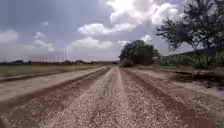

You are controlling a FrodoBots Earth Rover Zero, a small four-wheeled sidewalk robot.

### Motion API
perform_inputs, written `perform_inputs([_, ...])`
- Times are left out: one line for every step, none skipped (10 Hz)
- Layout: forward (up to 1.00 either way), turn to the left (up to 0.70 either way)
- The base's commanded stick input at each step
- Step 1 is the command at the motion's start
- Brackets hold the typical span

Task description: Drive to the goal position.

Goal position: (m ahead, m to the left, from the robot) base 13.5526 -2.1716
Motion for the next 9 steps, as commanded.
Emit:
perform_inputs([1.0, 0.0])
perform_inputs([1.0, 0.0])
perform_inputs([1.0, 0.0])
perform_inputs([1.0, 0.0])
perform_inputs([1.0, 0.0])
perform_inputs([1.0, 0.0])
perform_inputs([1.0, 0.0])
perform_inputs([1.0, 0.0])
perform_inputs([1.0, 0.0])
